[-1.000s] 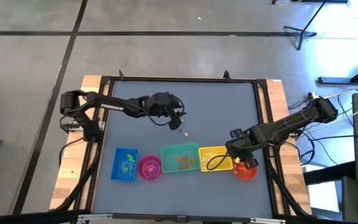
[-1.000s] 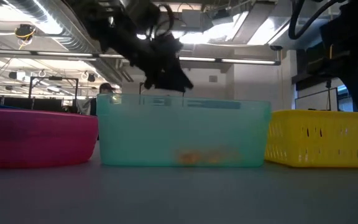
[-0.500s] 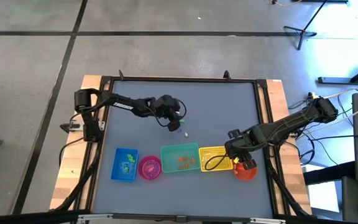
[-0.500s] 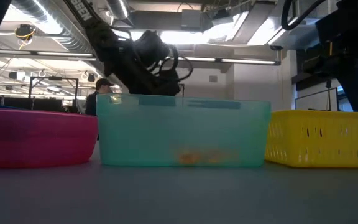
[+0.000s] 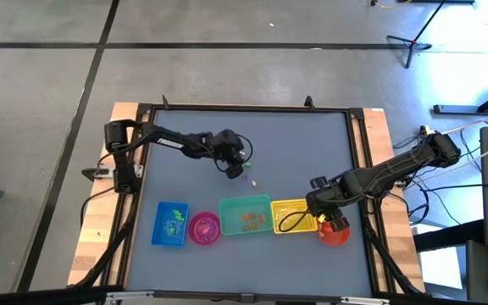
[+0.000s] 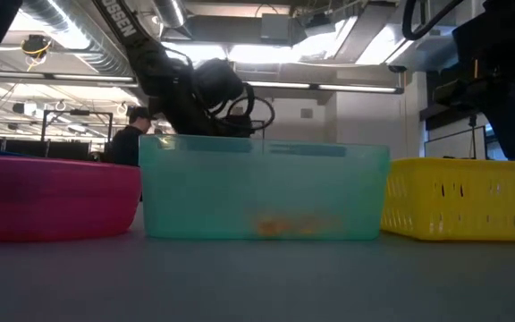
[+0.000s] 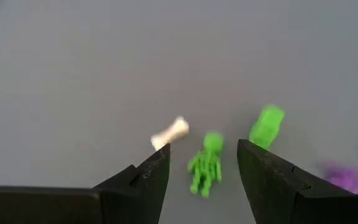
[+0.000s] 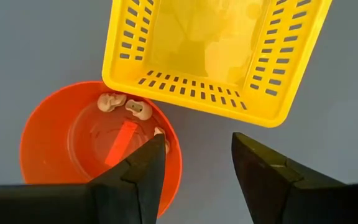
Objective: Sort Halloween decoration
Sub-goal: Put the green skeleton toy into the blue bin
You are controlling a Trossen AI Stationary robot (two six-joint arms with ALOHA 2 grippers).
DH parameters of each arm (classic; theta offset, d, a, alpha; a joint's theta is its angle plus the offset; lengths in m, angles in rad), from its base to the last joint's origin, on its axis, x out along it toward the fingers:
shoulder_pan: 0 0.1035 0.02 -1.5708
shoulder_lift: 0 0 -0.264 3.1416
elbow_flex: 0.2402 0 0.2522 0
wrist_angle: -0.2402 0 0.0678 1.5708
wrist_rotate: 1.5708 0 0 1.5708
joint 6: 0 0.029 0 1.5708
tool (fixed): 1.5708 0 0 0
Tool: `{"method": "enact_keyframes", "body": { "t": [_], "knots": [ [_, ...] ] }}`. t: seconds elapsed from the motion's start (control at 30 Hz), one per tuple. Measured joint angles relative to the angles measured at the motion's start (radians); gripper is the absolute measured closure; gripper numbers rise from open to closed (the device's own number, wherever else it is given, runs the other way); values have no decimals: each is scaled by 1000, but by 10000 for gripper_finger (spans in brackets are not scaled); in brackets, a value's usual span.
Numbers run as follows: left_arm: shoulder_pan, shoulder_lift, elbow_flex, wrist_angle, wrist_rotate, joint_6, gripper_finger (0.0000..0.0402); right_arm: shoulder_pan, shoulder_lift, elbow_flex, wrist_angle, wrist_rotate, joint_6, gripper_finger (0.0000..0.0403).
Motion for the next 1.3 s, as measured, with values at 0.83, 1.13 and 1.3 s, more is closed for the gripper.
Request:
{"method": "enact_keyframes", "body": {
  "t": [0.83,1.13,1.3],
  "knots": [
    [-1,60,2,-1,3,1,292,0,0,0,0,0,0,221],
    [-2,61,1,-3,3,-1,330,0,0,0,0,0,0,221],
    [-1,57,0,-6,0,-1,348,0,0,0,0,0,0,221]
  ]
}}
